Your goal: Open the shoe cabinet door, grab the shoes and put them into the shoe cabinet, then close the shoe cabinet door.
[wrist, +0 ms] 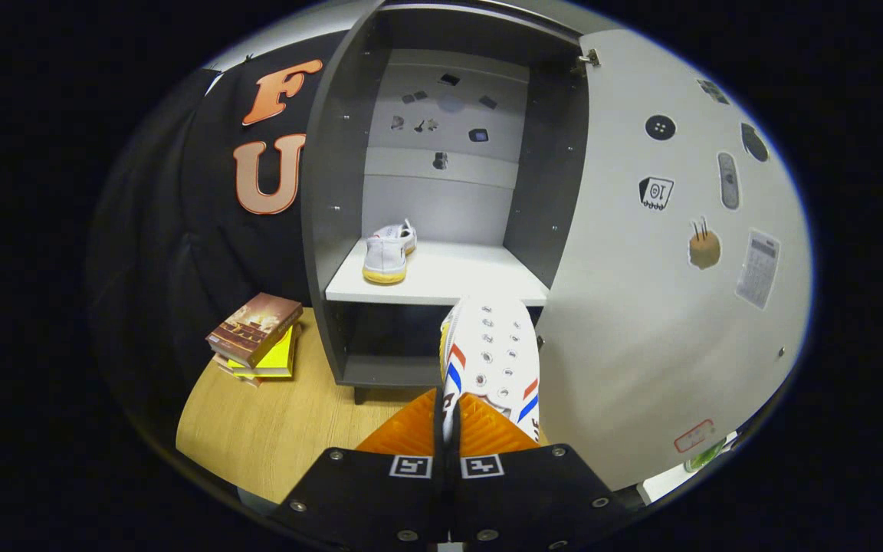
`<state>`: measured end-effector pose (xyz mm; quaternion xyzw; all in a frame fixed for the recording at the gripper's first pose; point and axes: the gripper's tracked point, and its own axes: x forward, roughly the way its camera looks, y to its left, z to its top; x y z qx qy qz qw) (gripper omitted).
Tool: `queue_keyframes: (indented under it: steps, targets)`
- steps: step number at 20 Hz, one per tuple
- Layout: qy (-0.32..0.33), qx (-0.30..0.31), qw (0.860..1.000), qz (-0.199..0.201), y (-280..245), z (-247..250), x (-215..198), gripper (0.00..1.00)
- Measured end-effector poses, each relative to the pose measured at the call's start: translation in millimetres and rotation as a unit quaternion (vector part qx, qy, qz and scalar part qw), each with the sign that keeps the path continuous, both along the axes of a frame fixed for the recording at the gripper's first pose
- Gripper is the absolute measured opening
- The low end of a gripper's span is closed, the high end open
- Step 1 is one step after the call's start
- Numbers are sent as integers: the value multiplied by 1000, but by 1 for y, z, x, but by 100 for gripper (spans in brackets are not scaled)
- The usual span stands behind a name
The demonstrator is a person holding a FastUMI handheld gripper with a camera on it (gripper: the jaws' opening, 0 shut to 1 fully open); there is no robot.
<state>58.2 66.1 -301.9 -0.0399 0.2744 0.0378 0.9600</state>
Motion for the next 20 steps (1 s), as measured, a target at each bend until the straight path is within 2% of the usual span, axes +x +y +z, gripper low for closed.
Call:
queue_keyframes:
  steps: [5,10,15,20]
  targets:
    - [-17,-7,1000,16,10,35,40,0]
    - [-28,-9,999,23,13,51,99,0]
    - [-18,-12,999,36,15,43,167,0]
    - [4,-18,999,38,14,14,239,0]
